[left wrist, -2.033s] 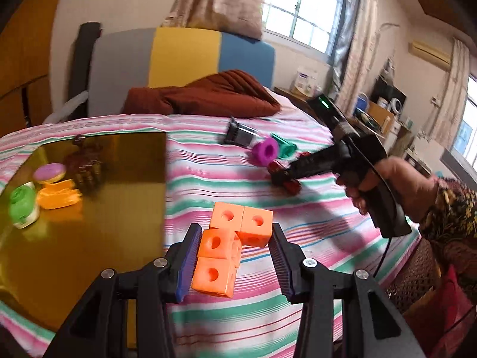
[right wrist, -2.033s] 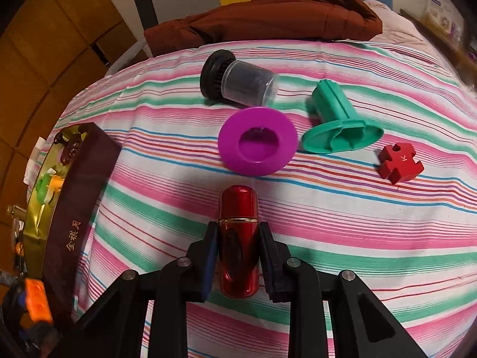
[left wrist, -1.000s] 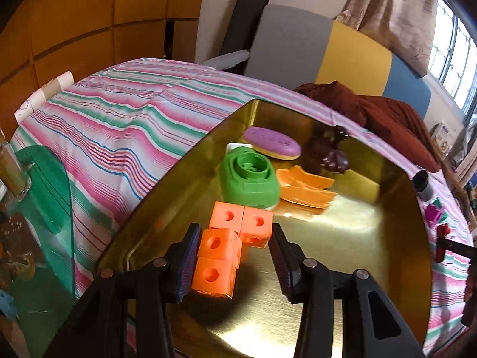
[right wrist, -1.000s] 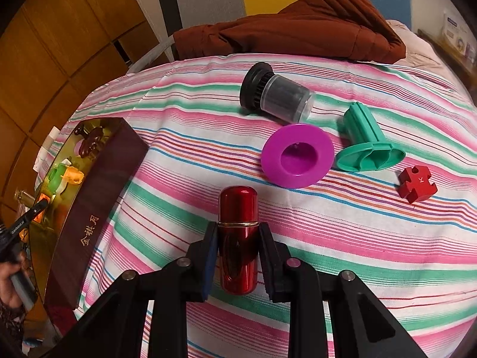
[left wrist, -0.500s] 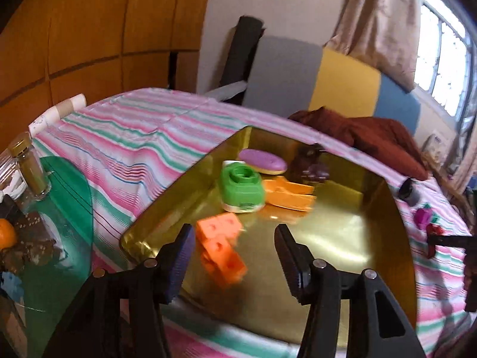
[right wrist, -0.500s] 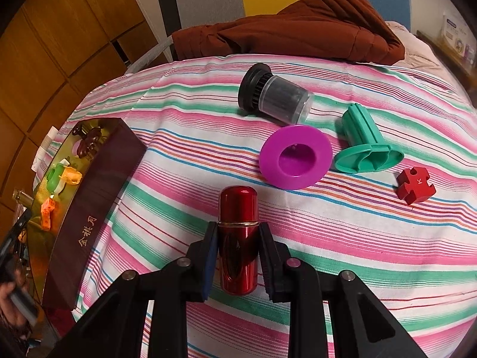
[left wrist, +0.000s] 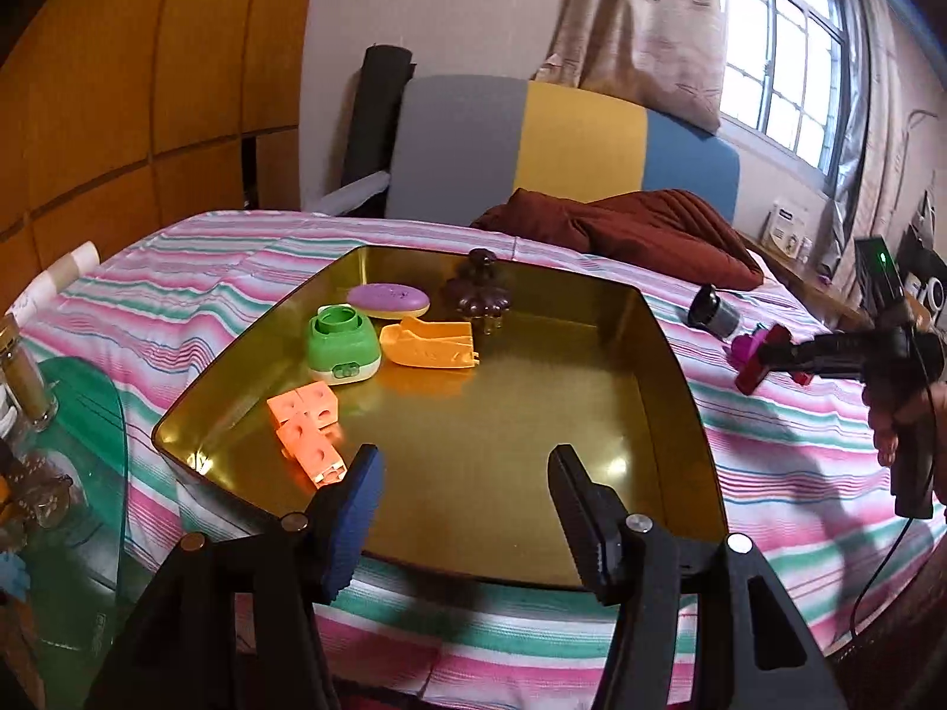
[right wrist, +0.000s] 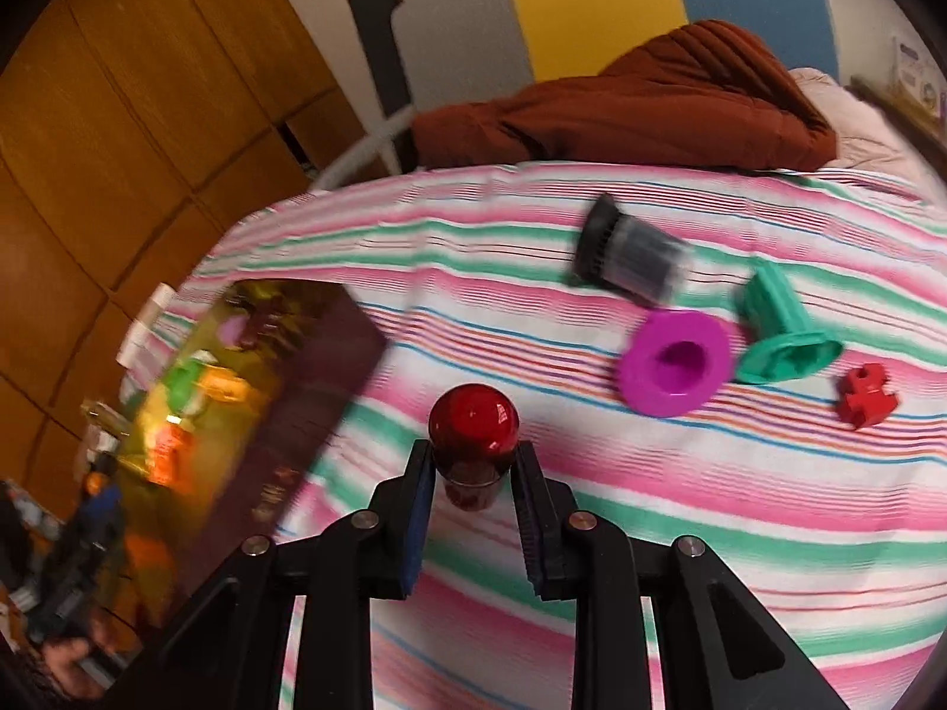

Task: Organize rigid objects
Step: 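Carry the red lipstick tube into the gold tray and open the right tool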

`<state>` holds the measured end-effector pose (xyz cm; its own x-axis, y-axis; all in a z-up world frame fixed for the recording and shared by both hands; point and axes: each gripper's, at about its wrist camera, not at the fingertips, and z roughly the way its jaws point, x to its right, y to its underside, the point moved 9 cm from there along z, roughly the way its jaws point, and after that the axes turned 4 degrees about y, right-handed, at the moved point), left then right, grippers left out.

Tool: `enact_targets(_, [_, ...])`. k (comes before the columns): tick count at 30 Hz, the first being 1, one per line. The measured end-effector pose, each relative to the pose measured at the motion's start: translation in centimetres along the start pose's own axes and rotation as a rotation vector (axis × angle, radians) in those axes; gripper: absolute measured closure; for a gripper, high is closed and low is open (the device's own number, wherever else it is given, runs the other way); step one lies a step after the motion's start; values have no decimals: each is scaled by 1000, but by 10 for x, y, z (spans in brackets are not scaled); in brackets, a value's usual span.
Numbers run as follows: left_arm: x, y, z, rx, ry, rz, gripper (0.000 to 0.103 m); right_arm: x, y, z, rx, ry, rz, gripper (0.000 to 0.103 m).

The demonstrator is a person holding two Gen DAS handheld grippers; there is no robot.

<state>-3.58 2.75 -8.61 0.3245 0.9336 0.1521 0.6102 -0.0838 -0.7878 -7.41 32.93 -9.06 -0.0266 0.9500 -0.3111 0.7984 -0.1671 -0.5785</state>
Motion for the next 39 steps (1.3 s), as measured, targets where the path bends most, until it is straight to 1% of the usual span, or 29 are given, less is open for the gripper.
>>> enact_targets(5, [-2,1,-7,14,8,-3,45,-48,4,3,-19,-64,-46,76])
enact_targets(10, [-8,1,-16,36,14,-26,45,-101,7,7,-37,-124,-92,76])
enact_targets(15, [-12,0,-26,60,17,-30,45,-165,5,8,-34,-169,-210,76])
enact_targets(18, [-14,1,-31,69,11,-29,45,-195,9,20,-78,-159,-278,76])
enact_targets(21, [-17,2,-34,73,10,-33,45,-225,22,43,-148,-161,-324,76])
enact_targets(24, [-21,3,-38,80,6,-36,45,-245,35,64,-216,-173,-332,76])
enact_targets(28, [-26,6,-41,76,-3,-41,45,-264,45,85,-251,-155,-370,76])
enact_targets(32, [-31,8,-44,74,-10,-49,45,-273,41,101,-259,-143,-338,76])
enact_targets(35, [-32,9,-45,75,-10,-51,45,-275,36,105,-255,-161,-292,75])
enact_targets(37, [-32,9,-45,74,-13,-49,45,-274,35,103,-253,-179,-270,70])
enact_targets(39, [-33,10,-45,69,-13,-53,45,-272,34,101,-248,-170,-270,69])
